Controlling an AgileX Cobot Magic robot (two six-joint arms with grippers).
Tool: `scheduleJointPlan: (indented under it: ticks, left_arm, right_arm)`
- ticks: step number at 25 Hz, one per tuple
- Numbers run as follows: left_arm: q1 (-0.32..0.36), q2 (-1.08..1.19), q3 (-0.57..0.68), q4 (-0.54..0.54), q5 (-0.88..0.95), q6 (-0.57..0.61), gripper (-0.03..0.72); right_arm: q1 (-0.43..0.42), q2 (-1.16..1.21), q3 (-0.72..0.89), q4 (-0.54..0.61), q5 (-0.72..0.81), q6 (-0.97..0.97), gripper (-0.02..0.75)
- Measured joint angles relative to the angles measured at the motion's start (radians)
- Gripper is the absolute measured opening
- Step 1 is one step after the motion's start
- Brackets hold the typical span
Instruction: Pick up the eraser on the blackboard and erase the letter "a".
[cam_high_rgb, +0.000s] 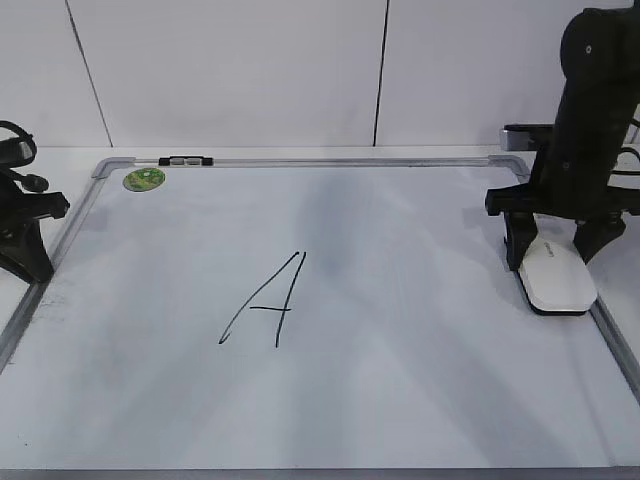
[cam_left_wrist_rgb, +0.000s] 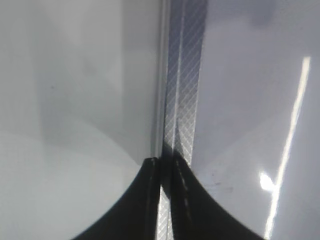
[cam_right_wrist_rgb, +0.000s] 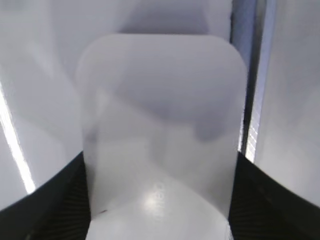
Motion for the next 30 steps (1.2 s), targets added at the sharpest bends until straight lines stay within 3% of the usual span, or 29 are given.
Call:
scheduleJointPlan:
  ticks: [30]
  left_arm:
    - [0.000,0.000,0.000,0.000,0.000,0.000,0.029]
  right_arm:
    - [-0.006,0.014,0.000,-0.006,0.000,-0.028,0.542]
